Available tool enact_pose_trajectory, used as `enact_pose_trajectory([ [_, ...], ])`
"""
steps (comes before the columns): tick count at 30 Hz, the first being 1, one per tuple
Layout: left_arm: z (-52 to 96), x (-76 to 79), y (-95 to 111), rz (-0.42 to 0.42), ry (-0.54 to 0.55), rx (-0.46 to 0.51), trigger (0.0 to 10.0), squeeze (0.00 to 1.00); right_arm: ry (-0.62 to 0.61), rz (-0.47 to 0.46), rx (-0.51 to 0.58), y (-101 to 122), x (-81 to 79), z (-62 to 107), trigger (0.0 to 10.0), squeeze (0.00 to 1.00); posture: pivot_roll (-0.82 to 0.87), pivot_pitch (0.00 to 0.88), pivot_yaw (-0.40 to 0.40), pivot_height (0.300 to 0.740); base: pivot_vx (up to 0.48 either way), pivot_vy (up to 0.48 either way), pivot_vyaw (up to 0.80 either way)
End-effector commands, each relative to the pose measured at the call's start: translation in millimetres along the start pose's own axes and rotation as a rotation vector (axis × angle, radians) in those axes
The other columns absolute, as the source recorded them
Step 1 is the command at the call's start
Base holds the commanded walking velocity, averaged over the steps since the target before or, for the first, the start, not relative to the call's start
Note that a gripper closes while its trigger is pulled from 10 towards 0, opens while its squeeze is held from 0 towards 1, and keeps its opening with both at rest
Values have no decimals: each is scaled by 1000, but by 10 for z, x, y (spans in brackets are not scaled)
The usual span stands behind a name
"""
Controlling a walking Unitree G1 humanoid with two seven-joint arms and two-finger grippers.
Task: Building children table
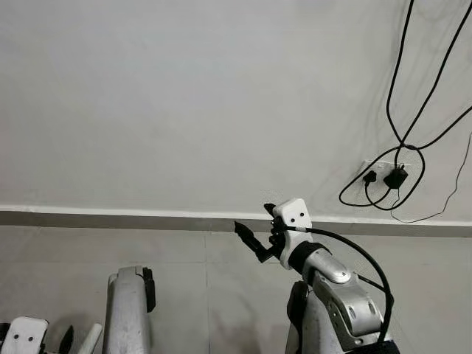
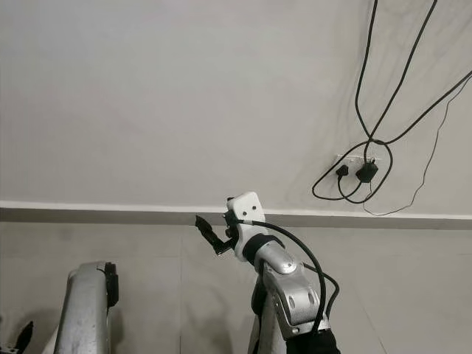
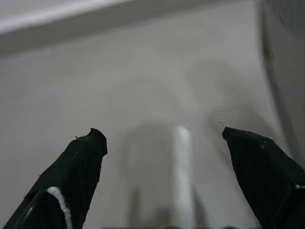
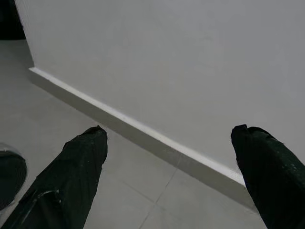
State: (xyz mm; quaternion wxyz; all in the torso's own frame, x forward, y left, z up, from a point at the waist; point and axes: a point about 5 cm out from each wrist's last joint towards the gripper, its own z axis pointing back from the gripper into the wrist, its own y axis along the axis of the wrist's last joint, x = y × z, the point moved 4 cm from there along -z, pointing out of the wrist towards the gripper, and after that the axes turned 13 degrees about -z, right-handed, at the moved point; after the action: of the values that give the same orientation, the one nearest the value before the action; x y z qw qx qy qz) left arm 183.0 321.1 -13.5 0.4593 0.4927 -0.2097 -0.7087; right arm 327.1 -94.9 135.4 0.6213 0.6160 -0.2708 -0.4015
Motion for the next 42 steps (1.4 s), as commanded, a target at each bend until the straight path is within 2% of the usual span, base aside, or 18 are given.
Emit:
enact_pose_trajectory([
  [1,2,127,-37,-4,-44,-11,10000,0,4,1,-20,-23,-4,22,10000,0,3,0,-99,300,0,0,0],
  [5,20,154,-71,-13,-57,-17,10000,0,5,-2,-21,-20,-18,34,10000,0,-3,0,-93,300,0,0,0],
  [7,123,238,-219,-37,-111,-60,10000,0,6,-21,-24,-22,-87,75,10000,0,-29,0,-64,300,0,0,0],
  [10,196,271,-304,-53,-143,-83,10000,0,14,-43,-29,-25,-157,110,10000,0,-28,0,-55,300,0,0,0],
  [13,186,259,-286,-63,-153,-81,10000,0,31,-52,-34,-18,-197,81,10000,0,-24,0,-50,300,0,0,0],
  [17,176,227,-264,-78,-164,-74,10000,0,73,-53,-37,30,-286,23,10000,0,-26,42,-46,300,0,0,0],
  [22,184,214,-326,-97,-173,-97,10000,0,117,-44,-37,83,-388,-20,10000,0,-33,63,-43,300,0,0,0],
  [25,218,202,-388,-113,-176,-118,10000,0,134,-42,-39,123,-427,-22,10000,0,-47,104,-48,300,0,0,0],
  [31,305,73,-481,-128,-155,-148,10000,0,163,-45,-44,208,-523,36,10000,0,-74,150,-54,300,0,0,0],
  [32,333,31,-509,-137,-152,-159,10000,0,165,-46,-50,205,-524,50,10000,0,-77,182,-58,300,0,0,0],
  [36,369,-25,-550,-151,-151,-174,10000,0,167,-49,-62,198,-523,64,10000,0,-77,182,-58,300,0,0,0],
  [37,406,-88,-577,-170,-150,-183,10000,0,163,-51,-72,188,-506,84,10000,0,-87,226,-73,300,0,0,0],
  [39,434,-136,-596,-184,-149,-190,10000,0,160,-53,-79,180,-494,98,10000,0,-87,226,-73,300,0,0,0],
  [40,424,-345,-592,-223,-130,-198,10000,0,154,-60,-85,237,-448,108,10000,0,-103,267,-83,300,0,0,0],
  [41,424,-345,-592,-223,-130,-198,10000,0,154,-60,-85,237,-448,108,10000,0,-103,267,-83,300,0,0,0],
  [42,407,-411,-583,-235,-123,-200,10000,0,152,-62,-87,260,-431,107,10000,0,-103,267,-83,300,0,0,0],
])
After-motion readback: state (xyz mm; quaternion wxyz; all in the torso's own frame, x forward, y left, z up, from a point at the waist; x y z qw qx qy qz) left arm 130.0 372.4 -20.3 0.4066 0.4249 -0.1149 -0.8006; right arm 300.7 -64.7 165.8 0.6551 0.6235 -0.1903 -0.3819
